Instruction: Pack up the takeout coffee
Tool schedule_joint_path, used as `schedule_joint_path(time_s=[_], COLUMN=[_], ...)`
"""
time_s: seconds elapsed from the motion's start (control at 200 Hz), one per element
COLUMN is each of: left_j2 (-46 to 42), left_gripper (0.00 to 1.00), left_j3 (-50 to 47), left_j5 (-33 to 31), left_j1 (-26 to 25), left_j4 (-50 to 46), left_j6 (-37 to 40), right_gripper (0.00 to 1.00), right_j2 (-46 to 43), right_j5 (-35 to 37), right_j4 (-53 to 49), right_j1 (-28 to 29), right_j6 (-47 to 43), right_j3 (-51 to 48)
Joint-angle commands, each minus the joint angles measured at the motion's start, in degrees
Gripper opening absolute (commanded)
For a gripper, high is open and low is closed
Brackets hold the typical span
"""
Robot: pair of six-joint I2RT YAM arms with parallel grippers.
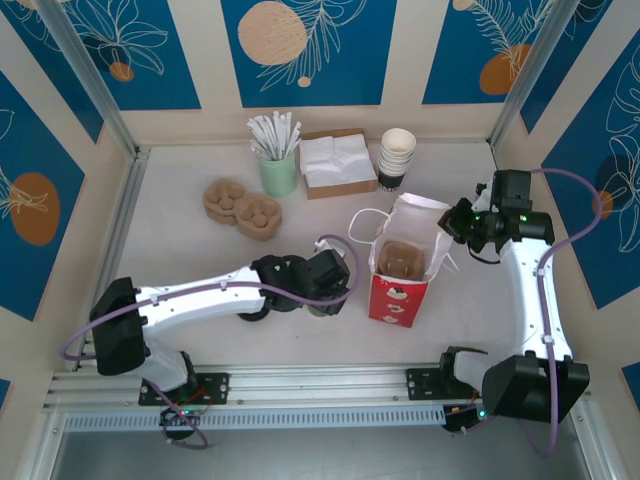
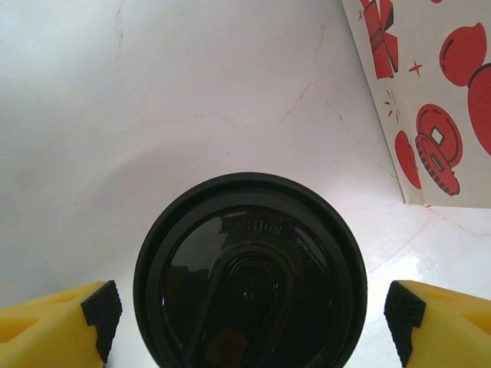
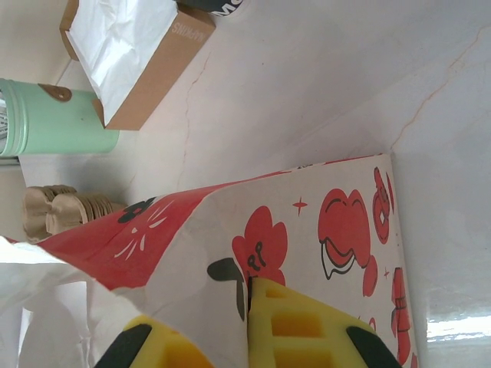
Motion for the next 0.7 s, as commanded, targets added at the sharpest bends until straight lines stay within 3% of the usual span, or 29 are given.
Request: schedule_joint_path(time_s=[0.0,0.3,0.695], left_j2=[0.9,0.7,0.4], left_gripper=[0.89,0.83,0.87], left_j3=[1.5,0.6,0.5], left_j5=[1.0,1.3,0.1], left_j1=[0.0,0.0,-0.1], left_j4=[-1.2,-1.5,-3.4], left_j6=[-1.3,-3.5,-4.8], right_gripper=[0.0,0.0,0.0], right_j2=[0.0,0.0,0.0], right_j5=[-2.7,-4.0,-4.5], right_j4=[0.4,0.5,0.5], right_j1=[-0.9,-2.5,-2.8], right_j6=[-1.3,-2.0,-2.0], right_j3=[-0.8,-1.0,-0.7])
